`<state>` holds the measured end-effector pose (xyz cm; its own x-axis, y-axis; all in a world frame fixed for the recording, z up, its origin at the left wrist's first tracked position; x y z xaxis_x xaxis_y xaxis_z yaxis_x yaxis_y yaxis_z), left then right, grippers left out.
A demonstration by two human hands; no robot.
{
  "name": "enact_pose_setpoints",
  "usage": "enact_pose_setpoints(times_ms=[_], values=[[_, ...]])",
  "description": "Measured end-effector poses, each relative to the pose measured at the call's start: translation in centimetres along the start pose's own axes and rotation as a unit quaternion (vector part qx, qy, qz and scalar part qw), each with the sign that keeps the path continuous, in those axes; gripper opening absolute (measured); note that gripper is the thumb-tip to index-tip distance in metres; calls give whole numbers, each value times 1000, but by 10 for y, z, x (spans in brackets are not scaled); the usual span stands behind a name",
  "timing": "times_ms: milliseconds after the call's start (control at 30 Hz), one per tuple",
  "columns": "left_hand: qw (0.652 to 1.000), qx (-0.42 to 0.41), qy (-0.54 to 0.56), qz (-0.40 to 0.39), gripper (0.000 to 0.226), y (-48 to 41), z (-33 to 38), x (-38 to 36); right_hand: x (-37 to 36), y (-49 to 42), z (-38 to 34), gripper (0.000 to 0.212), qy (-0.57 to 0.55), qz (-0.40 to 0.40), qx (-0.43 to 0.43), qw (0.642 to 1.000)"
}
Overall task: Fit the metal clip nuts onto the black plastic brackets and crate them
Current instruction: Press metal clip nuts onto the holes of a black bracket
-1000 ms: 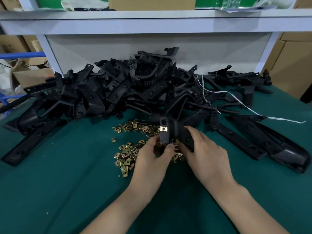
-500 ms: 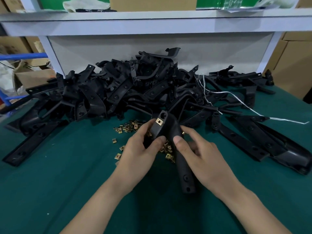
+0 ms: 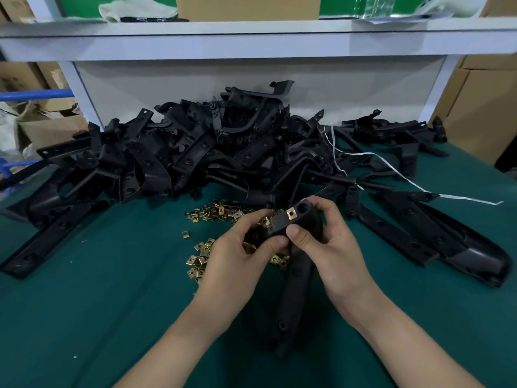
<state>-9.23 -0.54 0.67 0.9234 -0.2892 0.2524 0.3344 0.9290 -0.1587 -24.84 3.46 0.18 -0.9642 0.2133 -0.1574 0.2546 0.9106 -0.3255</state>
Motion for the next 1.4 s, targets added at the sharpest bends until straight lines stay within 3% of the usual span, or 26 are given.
enact_pose_setpoints(times_ms=[133, 333, 533, 833, 1067, 1400], values=[[1000, -10, 25, 11, 42, 2, 4, 2, 1, 0, -4, 32, -4, -3, 18, 1000], [999, -51, -16, -5, 36, -1, 9, 13, 6, 1, -12, 42, 122, -27, 77, 989], [993, -72, -91, -18, 44, -2, 9, 15, 11, 0, -17, 24, 268, -84, 137, 950], [990, -50, -125, 47, 40, -3, 1, 17, 12, 1, -8, 23, 295, -79, 138, 942], [970, -97, -219, 33, 37, 2, 4, 14, 11, 1, -6, 25, 307, -101, 132, 937], [972, -92, -213, 40, 37, 5, 4, 10, 8, 1, -4, 25, 274, -91, 128, 949]])
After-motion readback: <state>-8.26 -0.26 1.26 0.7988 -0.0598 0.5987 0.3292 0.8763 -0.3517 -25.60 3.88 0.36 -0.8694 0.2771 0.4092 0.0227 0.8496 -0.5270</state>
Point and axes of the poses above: each hand's wrist, its own y-axis away from the middle knuckle, its own x-axis out of the back of the hand, z = x × y, the point moved 2 cm from there along -y, towards the middle knuckle, and after that the axes turned 5 degrees about x, right-handed, at the moved point
